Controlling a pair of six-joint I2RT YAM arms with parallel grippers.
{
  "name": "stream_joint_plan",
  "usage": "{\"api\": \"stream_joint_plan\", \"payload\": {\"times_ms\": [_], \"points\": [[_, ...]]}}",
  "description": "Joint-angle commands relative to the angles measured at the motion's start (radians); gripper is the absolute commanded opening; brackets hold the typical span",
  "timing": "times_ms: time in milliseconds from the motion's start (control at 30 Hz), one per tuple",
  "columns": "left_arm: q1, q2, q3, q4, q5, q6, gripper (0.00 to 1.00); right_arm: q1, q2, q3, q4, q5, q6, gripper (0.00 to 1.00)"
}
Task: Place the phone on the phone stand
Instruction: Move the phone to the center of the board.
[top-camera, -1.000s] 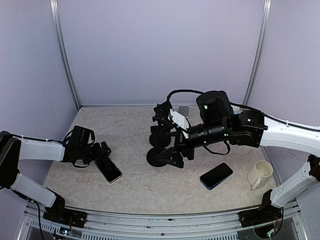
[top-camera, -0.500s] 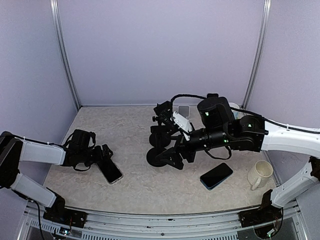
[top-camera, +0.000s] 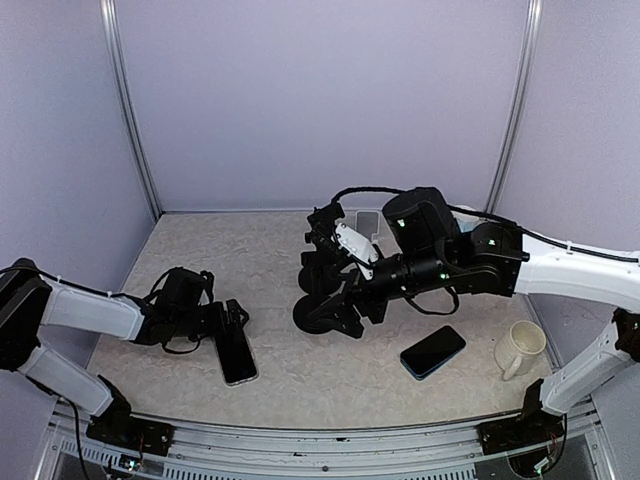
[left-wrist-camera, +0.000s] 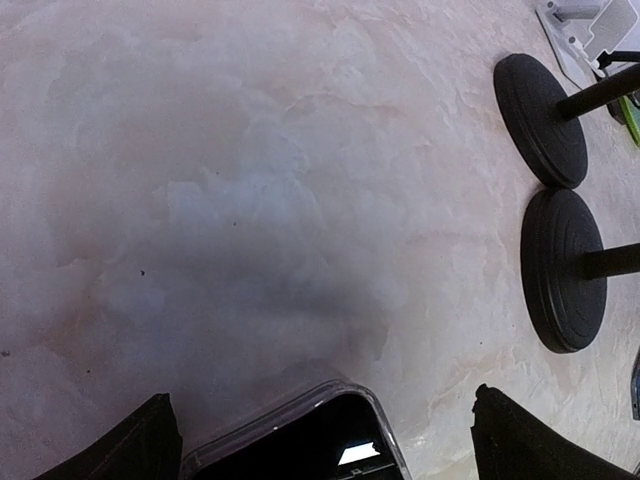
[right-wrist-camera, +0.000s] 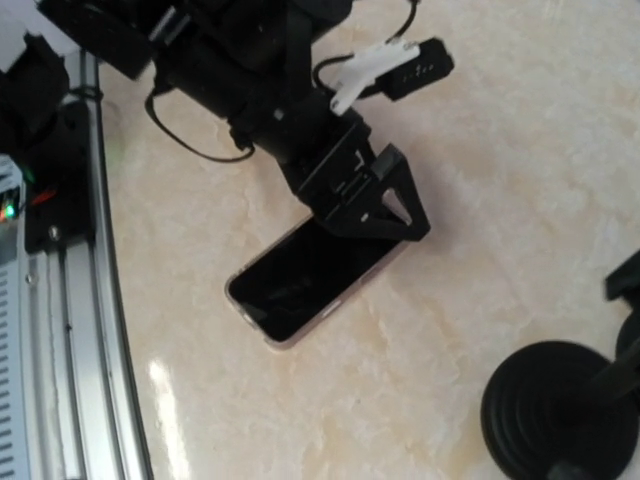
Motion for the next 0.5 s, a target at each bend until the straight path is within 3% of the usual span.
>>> {"api": "stream_joint_plan", "payload": {"times_ms": [0, 467], "points": [[-0.036, -0.021, -0.056, -0.085, -0.026, -0.090, 0.99, 0.010, 0.043, 0.025, -0.041, -0.016, -0.018, 1.00], [-0.159, -0.248, -0.163, -0.197, -0.083, -0.257, 0.99, 0.019, 0.047, 0.021, -0.035, -0.041, -0.042, 1.00]]}}
